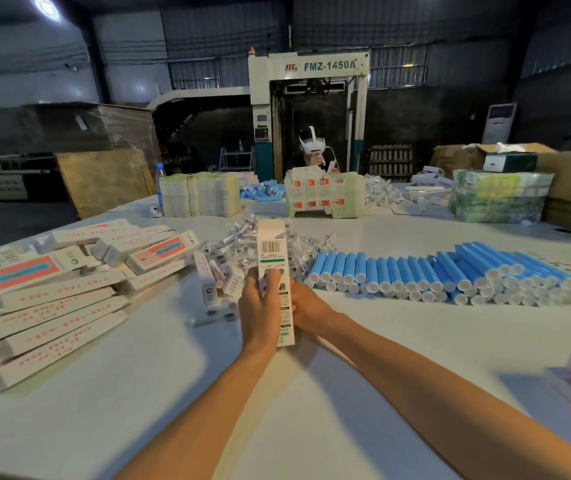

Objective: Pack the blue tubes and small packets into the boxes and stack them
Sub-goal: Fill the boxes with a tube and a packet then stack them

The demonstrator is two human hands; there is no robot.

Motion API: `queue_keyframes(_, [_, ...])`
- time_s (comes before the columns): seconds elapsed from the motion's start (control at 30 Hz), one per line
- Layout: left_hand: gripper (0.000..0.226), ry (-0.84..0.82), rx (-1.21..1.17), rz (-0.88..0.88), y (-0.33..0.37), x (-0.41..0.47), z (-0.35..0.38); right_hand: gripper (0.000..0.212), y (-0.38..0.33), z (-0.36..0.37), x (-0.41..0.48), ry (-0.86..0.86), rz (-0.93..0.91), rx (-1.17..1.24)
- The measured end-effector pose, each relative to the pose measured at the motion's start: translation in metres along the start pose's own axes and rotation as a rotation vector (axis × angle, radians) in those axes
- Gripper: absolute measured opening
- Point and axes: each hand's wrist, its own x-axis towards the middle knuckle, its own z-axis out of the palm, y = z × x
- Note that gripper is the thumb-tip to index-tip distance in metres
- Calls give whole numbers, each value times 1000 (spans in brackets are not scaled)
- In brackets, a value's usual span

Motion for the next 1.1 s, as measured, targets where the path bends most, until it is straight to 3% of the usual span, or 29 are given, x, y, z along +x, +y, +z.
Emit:
queue_keyframes(0.17, [44,-157,-200,-105,5,-13,9,24,17,-23,-24,-252,11,-235])
queue_keyframes(0.23, [41,-238,-256,-170,6,-17,14,24,29,-30,-40,-319,55,-289])
queue_keyframes(0.37, [27,-401,-305,-239,6,-24,19,54,44,-68,-66,-53,311,-1])
queue_keyframes(0.43, [27,-458,-301,-253,5,-29,21,57,47,-95,-73,159,399,164])
queue_keyframes(0.53, [27,-547,-264,-257,3,-36,22,50,38,-135,-79,511,344,525])
queue_keyframes(0.63, [29,-618,-235,-254,1,-37,23,44,19,-161,-75,694,208,726])
queue_keyframes(0.73, [25,-642,-216,-218,-1,-35,26,41,2,-171,-66,654,115,762])
queue_keyframes(1.0, [26,-665,-217,-171,-3,-34,27,27,-5,-153,-57,453,76,459])
queue_keyframes(1.1, [26,-639,-239,-177,-4,-33,28,19,-2,-144,-60,417,46,223])
